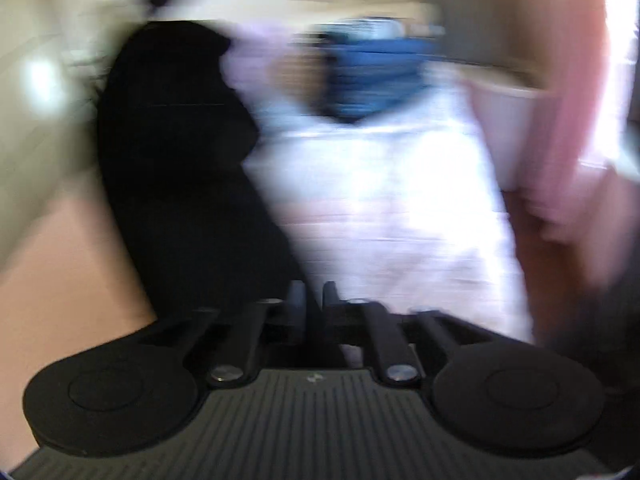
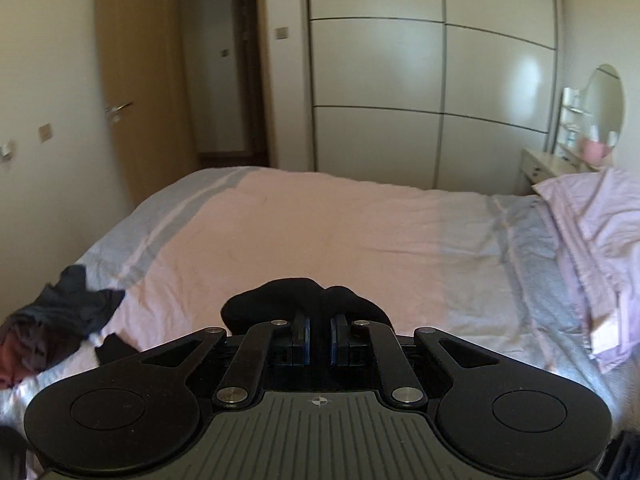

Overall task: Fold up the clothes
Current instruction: 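Carry the held jacket over the open bed with both grippers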

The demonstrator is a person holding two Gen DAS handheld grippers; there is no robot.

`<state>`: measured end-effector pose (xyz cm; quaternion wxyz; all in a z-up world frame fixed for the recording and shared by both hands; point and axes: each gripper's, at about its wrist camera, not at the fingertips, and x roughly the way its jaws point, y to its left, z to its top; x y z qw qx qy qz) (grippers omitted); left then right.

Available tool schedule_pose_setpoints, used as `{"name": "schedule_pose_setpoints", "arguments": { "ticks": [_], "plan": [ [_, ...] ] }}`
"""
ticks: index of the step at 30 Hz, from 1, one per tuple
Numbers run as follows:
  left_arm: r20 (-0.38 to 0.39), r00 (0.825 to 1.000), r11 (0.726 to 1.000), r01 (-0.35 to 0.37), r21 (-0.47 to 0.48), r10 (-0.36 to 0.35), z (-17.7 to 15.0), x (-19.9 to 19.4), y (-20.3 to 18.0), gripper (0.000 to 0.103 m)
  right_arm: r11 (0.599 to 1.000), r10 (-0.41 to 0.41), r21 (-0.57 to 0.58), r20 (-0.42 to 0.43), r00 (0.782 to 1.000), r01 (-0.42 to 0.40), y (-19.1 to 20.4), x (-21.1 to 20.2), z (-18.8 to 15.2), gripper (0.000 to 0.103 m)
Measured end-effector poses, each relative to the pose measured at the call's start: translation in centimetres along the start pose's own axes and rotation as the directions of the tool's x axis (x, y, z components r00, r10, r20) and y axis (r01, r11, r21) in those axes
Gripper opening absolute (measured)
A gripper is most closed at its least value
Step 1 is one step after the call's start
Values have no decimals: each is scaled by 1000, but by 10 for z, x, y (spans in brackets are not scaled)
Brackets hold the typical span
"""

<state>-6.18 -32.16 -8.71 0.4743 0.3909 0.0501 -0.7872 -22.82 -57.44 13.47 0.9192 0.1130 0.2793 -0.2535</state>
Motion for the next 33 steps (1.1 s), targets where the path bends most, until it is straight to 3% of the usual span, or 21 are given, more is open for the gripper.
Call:
{"name": "schedule_pose_setpoints", "arguments": {
  "ticks": [1,2,4,9,11,12,15,20,21,23,24,26,28,31,33],
  "plan": [
    [11,999,999,-52,-4,52,0,4,18,60,1000,9,-15,-5,1000,-9,4,7,-2,7],
    [17,996,996,-85,1,85,1,6,33,60,999,19,-29,-10,1000,-19,7,13,-4,7],
    [19,996,995,-91,33,90,7,23,57,59,998,31,-59,-35,999,-33,7,18,-23,7],
    [89,996,980,2,197,-20,41,62,66,60,990,65,-119,-79,995,-74,17,30,-61,7],
    [82,994,963,54,263,-78,52,80,66,33,987,72,-140,-88,994,-83,23,25,-70,7],
    [87,992,966,62,251,-86,55,79,73,6,985,70,-151,-92,993,-83,25,21,-73,7],
    [111,990,981,70,179,-90,64,66,99,2,990,31,-138,-87,996,-43,18,9,-71,7],
    [101,993,995,-76,69,69,90,39,160,2,995,61,-76,3,998,-61,1,25,-36,8],
    [79,991,992,-112,54,108,92,38,172,2,994,76,-76,21,997,-74,3,34,-29,12],
    [31,986,986,-166,11,165,88,39,194,2,996,64,-67,74,995,-59,14,48,-24,44],
    [6,982,982,-187,-13,188,82,39,206,2,998,38,-46,108,993,-33,22,51,-29,67],
    [-33,977,977,-210,-47,208,71,39,222,2,1000,-15,29,166,986,11,36,56,-47,72],
    [-63,973,970,-229,-81,224,58,39,235,2,979,-56,201,154,986,24,44,62,-87,72],
    [-85,970,965,-235,-118,226,34,29,241,2,902,-62,429,23,998,46,67,82,-167,72],
    [-88,969,964,-239,-117,230,25,22,243,2,885,0,464,-108,994,51,86,110,-213,72]
  ]
}}
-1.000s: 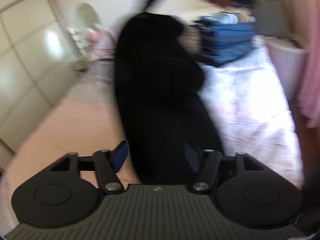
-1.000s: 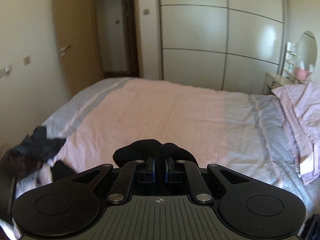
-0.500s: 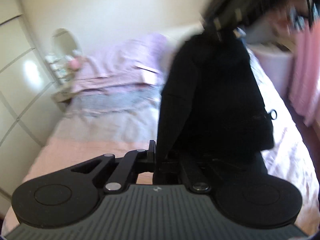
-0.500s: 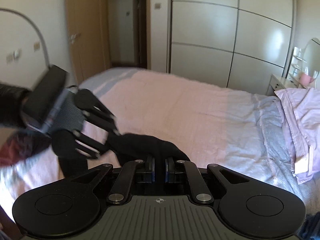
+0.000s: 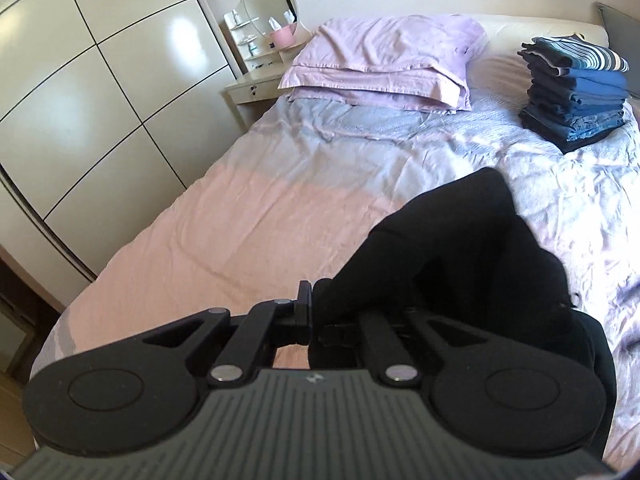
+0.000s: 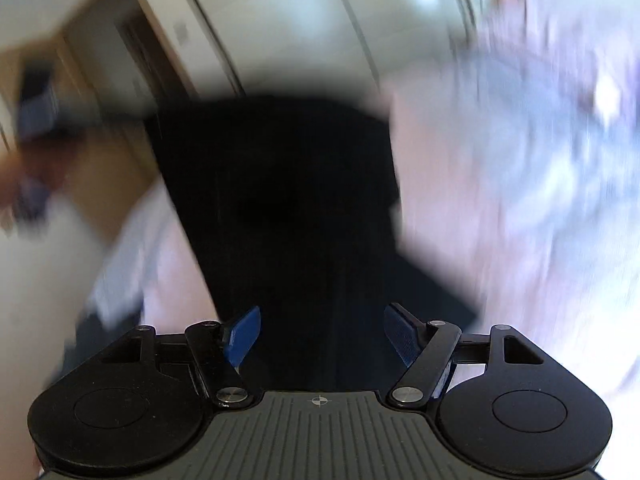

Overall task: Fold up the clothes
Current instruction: 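Carry the held jacket over the open bed with both grippers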

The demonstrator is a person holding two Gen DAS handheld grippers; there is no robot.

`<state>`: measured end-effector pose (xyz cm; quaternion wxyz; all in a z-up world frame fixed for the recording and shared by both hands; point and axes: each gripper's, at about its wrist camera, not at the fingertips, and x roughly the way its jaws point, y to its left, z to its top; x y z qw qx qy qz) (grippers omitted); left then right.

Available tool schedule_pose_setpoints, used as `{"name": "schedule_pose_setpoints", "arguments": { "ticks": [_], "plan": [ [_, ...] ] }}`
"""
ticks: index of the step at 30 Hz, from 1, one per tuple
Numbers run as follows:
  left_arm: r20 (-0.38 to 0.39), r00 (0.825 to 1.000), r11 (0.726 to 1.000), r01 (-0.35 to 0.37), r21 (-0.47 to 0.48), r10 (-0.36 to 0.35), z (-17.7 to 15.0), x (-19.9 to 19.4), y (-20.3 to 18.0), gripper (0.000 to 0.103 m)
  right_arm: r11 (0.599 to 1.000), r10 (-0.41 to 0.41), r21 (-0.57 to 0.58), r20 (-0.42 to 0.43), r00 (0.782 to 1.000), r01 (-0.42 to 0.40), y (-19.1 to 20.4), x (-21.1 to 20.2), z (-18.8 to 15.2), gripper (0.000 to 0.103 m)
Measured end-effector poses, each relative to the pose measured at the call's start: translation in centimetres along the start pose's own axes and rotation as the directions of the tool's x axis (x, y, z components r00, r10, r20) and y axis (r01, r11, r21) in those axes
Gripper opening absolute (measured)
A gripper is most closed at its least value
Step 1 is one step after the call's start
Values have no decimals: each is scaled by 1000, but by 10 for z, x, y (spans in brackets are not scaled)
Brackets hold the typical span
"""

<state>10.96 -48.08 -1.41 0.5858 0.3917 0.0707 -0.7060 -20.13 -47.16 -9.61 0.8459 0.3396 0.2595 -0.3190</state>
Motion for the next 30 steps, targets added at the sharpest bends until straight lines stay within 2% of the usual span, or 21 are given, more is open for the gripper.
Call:
{"name": "schedule_pose_setpoints", "arguments": {
  "ticks": [3,8,9,10,11,12,13,17,20,23,25,27,30],
  "plan": [
    [3,1000,1000,-12,-21,12,-6,3,4,2,1000,22,-1,-99,995,-23,4,48,-36,72],
    [3,1000,999,-30,-30,30,-17,-7,-1,2,996,31,84,-117,993,-21,2,109,-50,71],
    [4,999,999,-37,-32,38,-19,-10,-2,2,996,21,86,-126,992,-10,1,108,-48,46],
    [7,999,998,-46,-34,46,-20,-15,-1,2,996,11,87,-135,991,1,0,106,-46,27],
    [10,998,998,-54,-36,55,-21,-21,-1,2,996,1,88,-145,989,12,-1,104,-44,18],
    [17,998,997,-67,-42,67,-19,-30,0,2,997,3,72,-137,991,7,-2,88,-40,9],
    [24,996,996,-80,-50,81,-18,-39,1,2,999,5,54,-128,992,1,-2,71,-37,7],
    [70,987,986,-141,-93,148,-7,-86,1,3,999,-3,-49,-49,999,0,-19,-8,-1,5],
    [102,969,970,-210,-124,223,6,-126,-12,3,988,-6,-156,43,999,13,-30,-78,32,5],
    [131,941,943,-292,-160,313,25,-168,-32,3,972,20,-236,147,989,15,-47,-138,70,5],
    [150,910,915,-358,-189,387,41,-198,-52,2,960,51,-281,205,978,8,-59,-175,93,5],
    [155,871,878,-435,-201,467,56,-231,-81,2,938,106,-347,249,963,-13,-72,-207,108,5],
    [147,800,808,-546,-223,581,78,-284,-124,2,895,217,-441,301,929,-66,-94,-258,123,5]
  ]
}}
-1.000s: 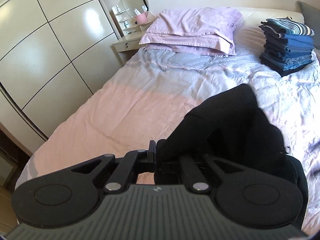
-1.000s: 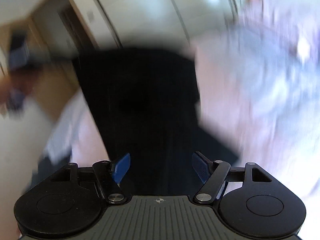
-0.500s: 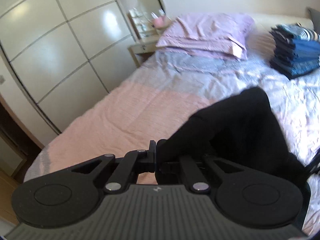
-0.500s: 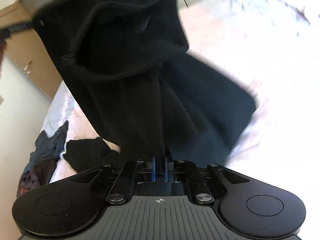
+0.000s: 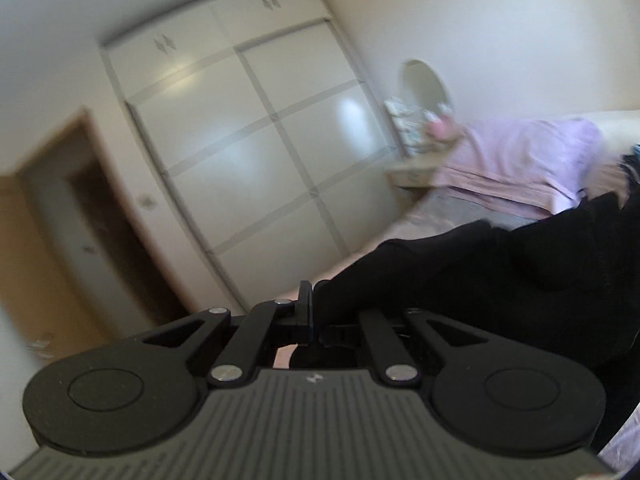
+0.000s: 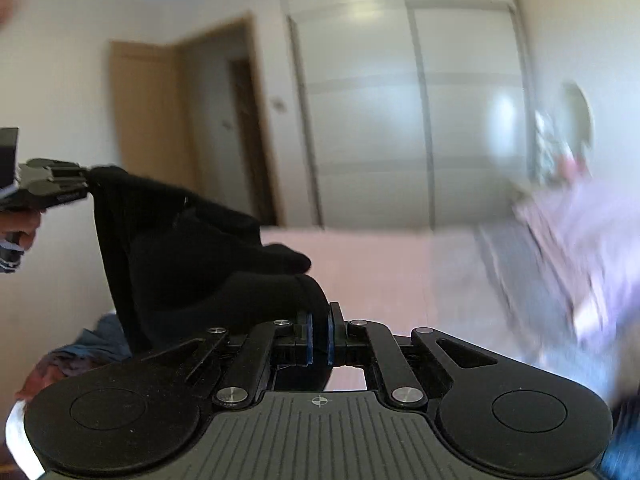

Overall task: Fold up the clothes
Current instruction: 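Carry the held jacket over the open bed with both grippers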

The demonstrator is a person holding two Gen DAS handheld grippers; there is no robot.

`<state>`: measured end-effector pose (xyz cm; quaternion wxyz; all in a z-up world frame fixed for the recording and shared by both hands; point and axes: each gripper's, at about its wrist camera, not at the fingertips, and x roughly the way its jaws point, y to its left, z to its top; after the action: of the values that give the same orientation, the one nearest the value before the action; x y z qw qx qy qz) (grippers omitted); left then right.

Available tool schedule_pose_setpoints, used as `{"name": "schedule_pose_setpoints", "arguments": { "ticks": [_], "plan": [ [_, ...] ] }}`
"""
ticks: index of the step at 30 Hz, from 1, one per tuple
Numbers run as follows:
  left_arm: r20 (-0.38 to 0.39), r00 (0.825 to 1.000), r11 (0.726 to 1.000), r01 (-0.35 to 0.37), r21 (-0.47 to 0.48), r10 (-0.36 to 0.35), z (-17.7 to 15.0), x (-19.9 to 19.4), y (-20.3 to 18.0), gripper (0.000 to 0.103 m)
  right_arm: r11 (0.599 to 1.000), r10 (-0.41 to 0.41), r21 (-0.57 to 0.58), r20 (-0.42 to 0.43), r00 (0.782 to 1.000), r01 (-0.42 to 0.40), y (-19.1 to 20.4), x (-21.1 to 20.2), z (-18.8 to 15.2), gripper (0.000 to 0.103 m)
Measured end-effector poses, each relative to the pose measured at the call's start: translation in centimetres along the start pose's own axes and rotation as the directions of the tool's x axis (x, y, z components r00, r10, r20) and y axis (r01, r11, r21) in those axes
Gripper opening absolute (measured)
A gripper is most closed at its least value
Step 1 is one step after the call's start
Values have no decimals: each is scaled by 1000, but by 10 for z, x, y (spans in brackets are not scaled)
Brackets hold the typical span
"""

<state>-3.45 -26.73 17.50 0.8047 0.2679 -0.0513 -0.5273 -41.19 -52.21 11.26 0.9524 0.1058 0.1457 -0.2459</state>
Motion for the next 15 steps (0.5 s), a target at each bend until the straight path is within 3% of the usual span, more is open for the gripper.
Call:
{"name": "schedule_pose_setpoints", "arguments": {
  "ticks": [3,9,15],
  "plan": [
    [5,992,992,-127,-4,127,34,-64,-5,2,994,85,-81,75,994,-79,-24,-52,21,5],
    [32,946,947,-322,0,322,104,-174,-1,3,964,211,-209,218,953,-165,-65,-150,76,5],
    [33,931,931,-364,29,363,143,-184,2,3,957,219,-260,371,902,-125,-87,-187,137,5]
  ]
}}
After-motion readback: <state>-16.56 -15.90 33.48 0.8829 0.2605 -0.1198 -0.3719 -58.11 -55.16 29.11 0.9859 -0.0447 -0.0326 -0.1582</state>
